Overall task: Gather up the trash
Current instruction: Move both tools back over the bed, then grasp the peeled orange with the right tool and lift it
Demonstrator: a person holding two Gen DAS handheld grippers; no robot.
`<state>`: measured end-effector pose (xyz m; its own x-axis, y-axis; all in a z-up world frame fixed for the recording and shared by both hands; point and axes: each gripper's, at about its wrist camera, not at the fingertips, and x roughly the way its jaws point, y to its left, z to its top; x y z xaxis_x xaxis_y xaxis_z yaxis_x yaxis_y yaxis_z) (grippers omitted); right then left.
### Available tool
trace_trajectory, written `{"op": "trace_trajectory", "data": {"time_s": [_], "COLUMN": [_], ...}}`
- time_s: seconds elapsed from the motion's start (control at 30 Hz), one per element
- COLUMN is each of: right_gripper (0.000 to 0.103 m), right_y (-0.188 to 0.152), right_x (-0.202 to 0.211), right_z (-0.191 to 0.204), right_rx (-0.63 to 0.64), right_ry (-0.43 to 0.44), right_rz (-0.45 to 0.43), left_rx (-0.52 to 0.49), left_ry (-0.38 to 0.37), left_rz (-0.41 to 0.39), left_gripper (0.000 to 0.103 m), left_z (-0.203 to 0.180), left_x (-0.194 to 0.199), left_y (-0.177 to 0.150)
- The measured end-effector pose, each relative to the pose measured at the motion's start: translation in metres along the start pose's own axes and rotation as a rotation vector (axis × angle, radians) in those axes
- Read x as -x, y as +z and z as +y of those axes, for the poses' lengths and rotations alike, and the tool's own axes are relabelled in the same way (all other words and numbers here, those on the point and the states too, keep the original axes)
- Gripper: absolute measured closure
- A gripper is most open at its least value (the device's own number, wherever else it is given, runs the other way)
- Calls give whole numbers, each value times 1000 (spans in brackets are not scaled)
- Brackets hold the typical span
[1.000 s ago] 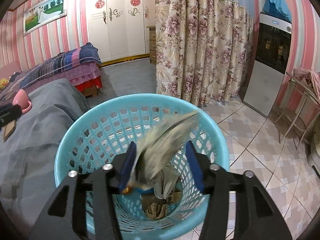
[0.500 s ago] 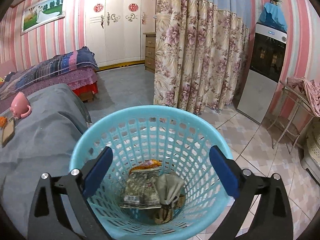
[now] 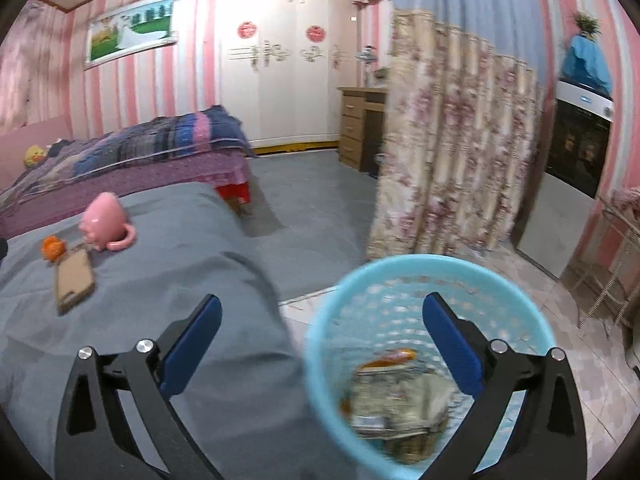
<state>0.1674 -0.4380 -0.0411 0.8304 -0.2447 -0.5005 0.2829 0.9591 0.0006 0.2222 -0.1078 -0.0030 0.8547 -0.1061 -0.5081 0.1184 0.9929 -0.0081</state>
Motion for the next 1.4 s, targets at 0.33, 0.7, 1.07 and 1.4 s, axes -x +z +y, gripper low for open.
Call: {"op": "trace_trajectory", "data": {"time_s": [0.33,0.7,1.07,1.4], "right_gripper": [5,5,5,5], "right_y": [4,11,23,26], "right_x": [-30,-54,-79,-103], "right_z": [117,226,309,365], "right_rx": [124,247,313,410], "right_ry": [177,338,441,475], "right_rz": [19,15,19,74], "left_rx": [45,78,137,168], "left_ry": [152,245,271,299], "left_rz": [62,73,85,102], "left_gripper": [6,6,6,6], "left_z": [95,155,195,216], "left_x": [-24,-53,-93,-94], "left_y": [-17,-21,1,-4]}}
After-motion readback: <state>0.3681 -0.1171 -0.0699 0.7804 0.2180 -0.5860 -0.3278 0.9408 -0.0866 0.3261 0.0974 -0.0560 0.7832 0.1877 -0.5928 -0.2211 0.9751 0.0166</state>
